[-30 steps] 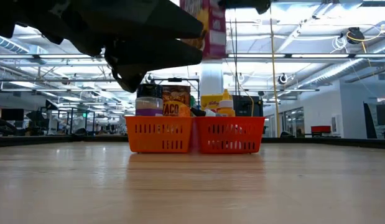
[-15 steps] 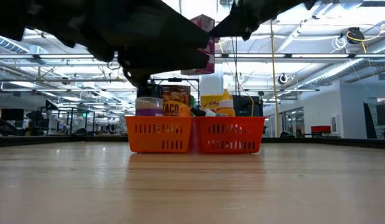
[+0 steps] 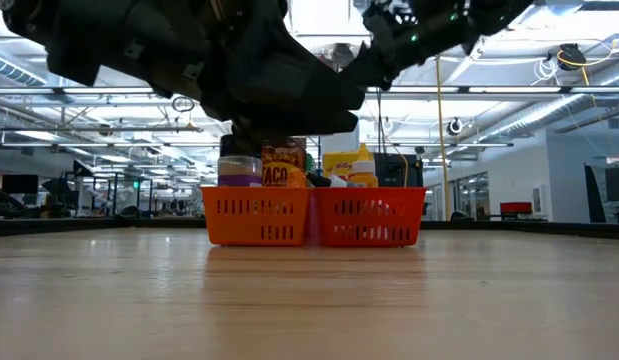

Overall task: Pick & Place Kitchen Items
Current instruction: Put the pink raisin bran box into the pink bin

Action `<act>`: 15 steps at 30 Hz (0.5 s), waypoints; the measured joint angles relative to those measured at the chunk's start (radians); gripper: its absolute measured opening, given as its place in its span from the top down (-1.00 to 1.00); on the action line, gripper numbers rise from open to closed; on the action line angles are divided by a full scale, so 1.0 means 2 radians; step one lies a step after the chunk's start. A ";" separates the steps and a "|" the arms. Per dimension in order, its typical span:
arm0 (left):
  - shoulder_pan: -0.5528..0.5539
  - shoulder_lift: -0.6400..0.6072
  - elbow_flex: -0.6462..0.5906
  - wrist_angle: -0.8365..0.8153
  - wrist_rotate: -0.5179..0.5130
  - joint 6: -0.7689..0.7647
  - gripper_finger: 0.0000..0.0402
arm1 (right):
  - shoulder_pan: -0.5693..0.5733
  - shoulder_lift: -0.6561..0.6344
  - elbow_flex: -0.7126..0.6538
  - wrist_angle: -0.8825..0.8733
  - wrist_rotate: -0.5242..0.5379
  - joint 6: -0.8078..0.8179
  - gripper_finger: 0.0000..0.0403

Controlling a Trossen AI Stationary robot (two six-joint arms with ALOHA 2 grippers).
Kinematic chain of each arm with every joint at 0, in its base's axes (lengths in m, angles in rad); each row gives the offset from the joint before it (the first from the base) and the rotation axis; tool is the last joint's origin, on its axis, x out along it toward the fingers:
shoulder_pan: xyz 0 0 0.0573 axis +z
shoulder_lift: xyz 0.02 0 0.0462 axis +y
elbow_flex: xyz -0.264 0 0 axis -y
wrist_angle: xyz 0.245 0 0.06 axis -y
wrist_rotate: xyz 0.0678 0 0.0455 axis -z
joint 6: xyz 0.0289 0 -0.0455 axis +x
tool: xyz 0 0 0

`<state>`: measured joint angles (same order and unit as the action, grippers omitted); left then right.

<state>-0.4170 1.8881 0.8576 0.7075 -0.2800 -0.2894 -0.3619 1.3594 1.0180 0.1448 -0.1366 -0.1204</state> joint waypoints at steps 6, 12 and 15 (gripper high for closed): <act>0.009 0.000 0.000 0.000 0.010 0.004 0.30 | -0.041 0.042 0.000 0.040 -0.001 -0.008 1.00; 0.009 0.000 0.000 0.000 0.010 0.012 0.30 | -0.074 0.089 0.000 0.091 -0.052 0.013 1.00; 0.010 0.000 0.000 0.000 0.010 0.012 0.30 | -0.078 0.106 0.000 0.094 -0.052 0.006 1.00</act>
<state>-0.3972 1.8881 0.8574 0.7073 -0.2607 -0.2645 -0.5171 1.5722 1.0172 0.3333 -0.2399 -0.1078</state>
